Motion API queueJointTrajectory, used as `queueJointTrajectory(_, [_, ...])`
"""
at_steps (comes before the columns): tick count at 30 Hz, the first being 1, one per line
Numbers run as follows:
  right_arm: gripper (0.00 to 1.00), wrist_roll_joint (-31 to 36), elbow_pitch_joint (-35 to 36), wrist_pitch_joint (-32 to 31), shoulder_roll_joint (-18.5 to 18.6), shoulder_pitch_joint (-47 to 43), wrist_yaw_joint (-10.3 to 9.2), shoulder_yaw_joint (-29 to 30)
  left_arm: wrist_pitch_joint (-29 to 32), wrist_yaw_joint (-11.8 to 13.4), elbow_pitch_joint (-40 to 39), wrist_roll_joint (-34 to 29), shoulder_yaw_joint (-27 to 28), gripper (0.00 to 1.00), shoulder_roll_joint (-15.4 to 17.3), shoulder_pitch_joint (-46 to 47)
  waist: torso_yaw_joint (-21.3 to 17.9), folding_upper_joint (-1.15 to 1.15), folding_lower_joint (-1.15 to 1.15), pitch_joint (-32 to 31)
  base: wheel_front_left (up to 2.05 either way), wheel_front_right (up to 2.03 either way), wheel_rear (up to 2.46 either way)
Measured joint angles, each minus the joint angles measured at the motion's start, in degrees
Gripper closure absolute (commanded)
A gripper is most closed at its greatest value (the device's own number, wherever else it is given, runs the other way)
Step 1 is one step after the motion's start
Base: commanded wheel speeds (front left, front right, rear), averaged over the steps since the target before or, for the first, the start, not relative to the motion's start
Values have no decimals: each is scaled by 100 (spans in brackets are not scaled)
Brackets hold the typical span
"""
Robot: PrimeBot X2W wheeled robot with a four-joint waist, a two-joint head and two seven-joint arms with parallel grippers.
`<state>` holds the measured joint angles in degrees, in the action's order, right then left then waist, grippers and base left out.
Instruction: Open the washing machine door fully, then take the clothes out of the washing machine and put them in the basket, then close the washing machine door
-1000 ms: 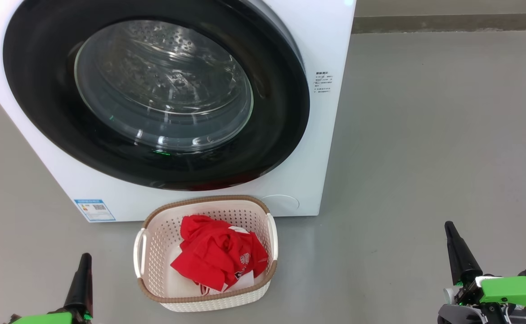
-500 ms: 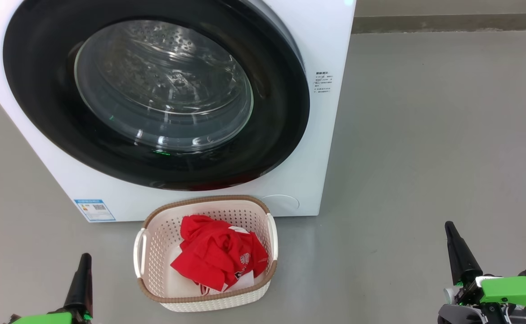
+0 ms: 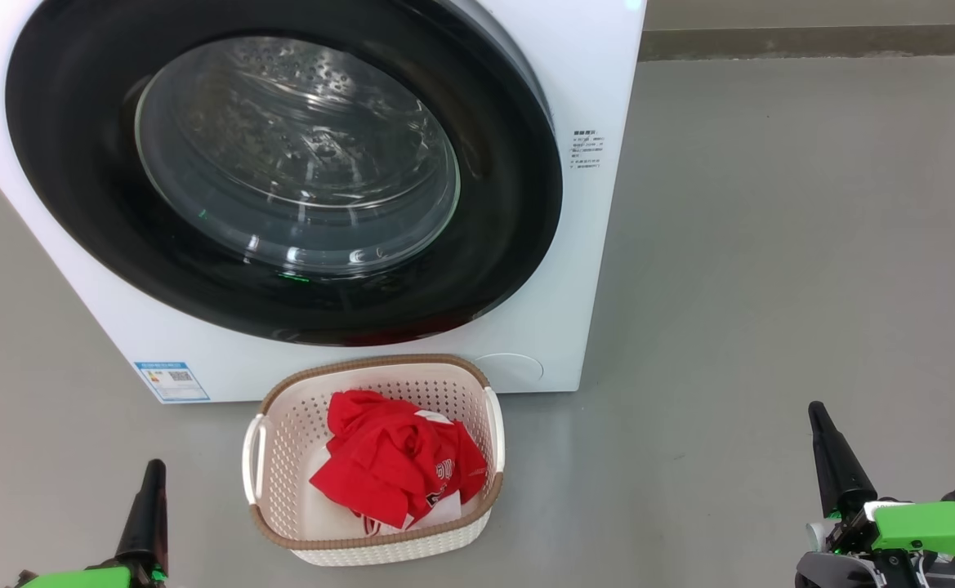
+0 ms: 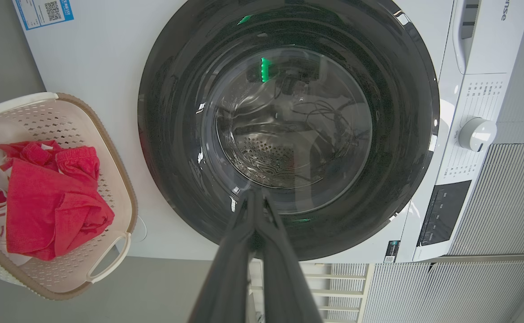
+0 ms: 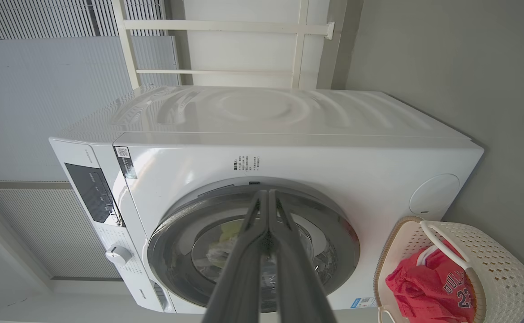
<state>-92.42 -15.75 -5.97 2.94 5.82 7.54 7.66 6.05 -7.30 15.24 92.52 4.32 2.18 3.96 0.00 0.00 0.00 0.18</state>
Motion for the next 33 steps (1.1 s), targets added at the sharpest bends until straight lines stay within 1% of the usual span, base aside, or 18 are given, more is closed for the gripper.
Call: queueJointTrajectory(33, [100, 2, 0, -7, -3, 0, 0, 9, 1, 0, 0, -8, 12, 100, -2, 0, 0, 0, 0, 0, 0, 0, 0])
